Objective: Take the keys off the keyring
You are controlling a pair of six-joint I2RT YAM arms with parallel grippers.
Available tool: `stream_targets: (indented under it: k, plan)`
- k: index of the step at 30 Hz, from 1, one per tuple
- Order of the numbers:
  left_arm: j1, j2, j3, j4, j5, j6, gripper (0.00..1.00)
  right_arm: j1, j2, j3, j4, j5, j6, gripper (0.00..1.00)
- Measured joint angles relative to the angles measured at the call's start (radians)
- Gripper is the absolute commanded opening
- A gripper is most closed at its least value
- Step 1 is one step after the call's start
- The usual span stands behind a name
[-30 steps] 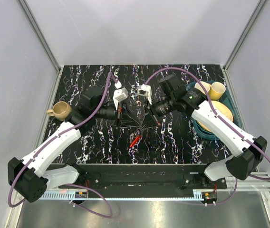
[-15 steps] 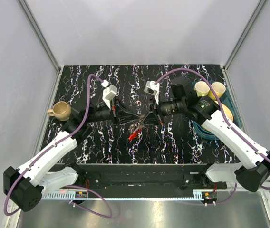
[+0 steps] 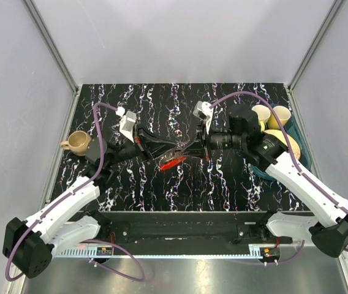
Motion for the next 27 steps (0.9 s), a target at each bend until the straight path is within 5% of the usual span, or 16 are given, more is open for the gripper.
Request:
stream_targets:
  k: [8,27]
  plan:
    - [0.0,-0.002,-0.059,0.12,-0.058,-0.062,0.0,0.0,0.001,-0.044,0.114,-0.006,0.081,0.0]
    - [0.0,-0.045,-0.089,0.124,-0.183,-0.06,0.0,0.0,0.049,-0.045,0.17,-0.008,0.151,0.0]
